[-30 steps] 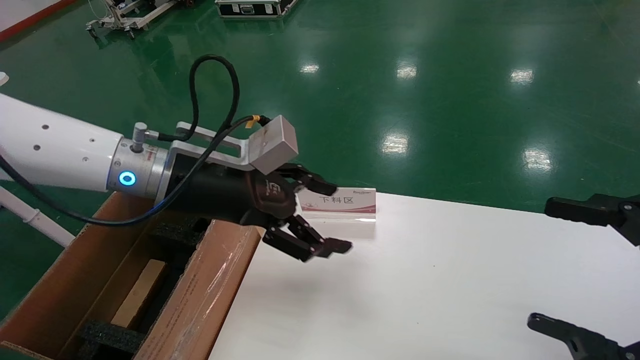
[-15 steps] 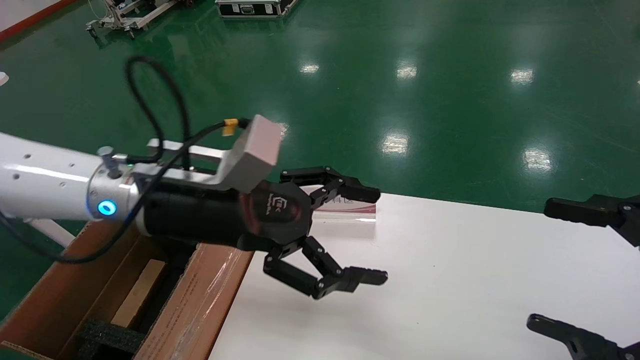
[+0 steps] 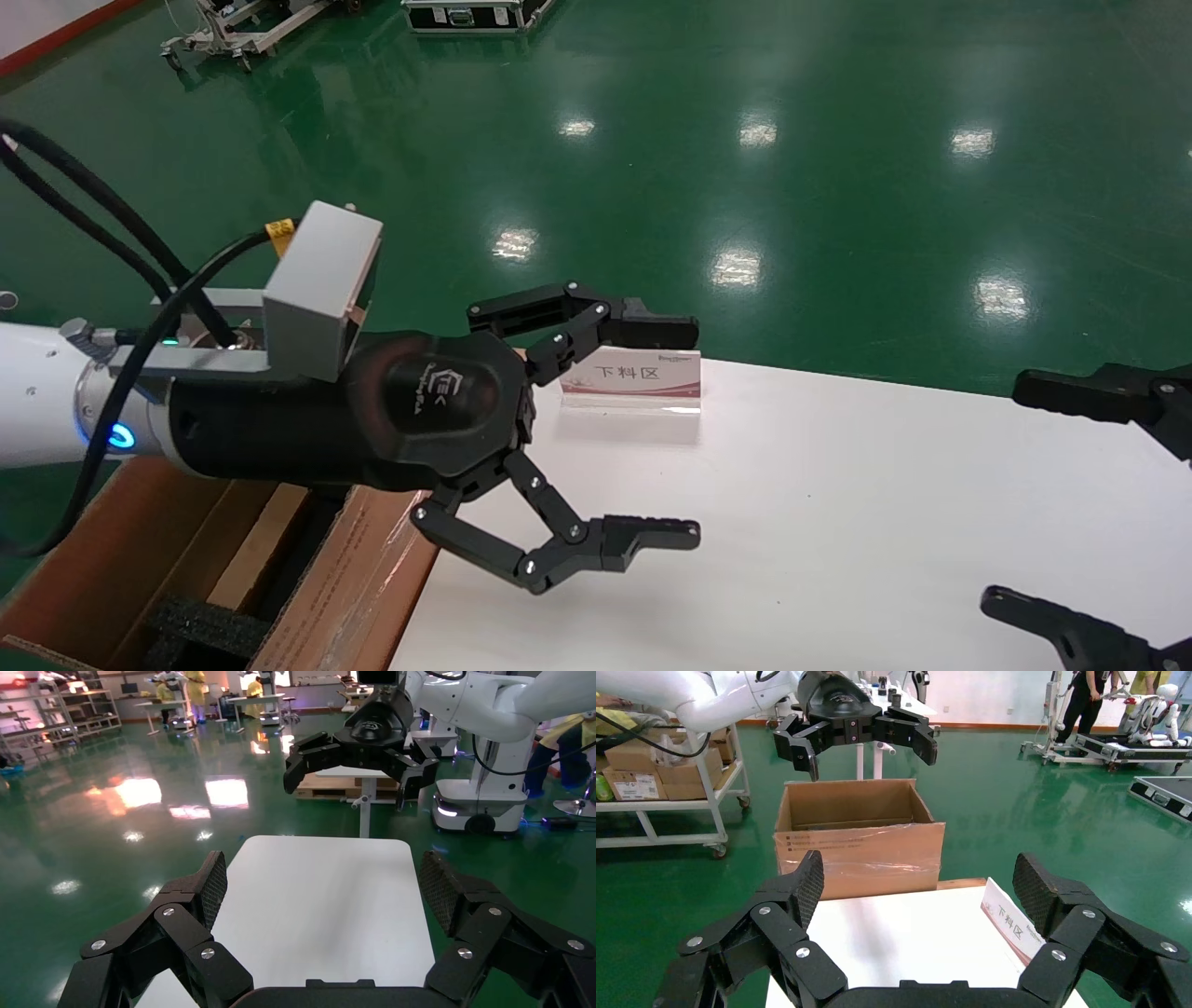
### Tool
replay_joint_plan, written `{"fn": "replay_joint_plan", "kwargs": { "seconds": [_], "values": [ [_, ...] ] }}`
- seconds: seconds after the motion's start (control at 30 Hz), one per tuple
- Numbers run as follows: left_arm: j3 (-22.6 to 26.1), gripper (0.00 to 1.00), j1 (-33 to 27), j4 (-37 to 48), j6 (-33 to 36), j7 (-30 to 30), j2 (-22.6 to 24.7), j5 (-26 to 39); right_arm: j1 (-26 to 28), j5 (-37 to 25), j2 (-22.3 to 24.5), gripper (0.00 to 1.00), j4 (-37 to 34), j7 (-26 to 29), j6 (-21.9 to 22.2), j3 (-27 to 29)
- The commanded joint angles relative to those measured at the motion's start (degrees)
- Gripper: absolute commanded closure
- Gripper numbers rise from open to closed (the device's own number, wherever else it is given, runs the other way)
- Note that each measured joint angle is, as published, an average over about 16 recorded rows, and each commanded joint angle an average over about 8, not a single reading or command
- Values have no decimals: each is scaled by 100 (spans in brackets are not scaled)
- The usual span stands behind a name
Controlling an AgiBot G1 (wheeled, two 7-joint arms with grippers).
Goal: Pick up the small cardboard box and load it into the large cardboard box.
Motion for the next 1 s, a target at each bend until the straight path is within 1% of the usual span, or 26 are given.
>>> {"fn": "replay_joint_plan", "kwargs": {
  "seconds": [0.03, 0.27, 1.0],
  "values": [
    [-9, 0, 9, 1, 6, 11, 2, -6, -1, -2, -1, 0, 1, 2, -1, 3],
    [-192, 0, 129, 2, 46, 28, 14, -58, -4, -11, -6, 0, 5, 9, -6, 15],
    [-111, 0, 76, 0, 28, 19, 8, -34, -5, -14, -7, 0, 3, 13, -8, 24]
  ]
}}
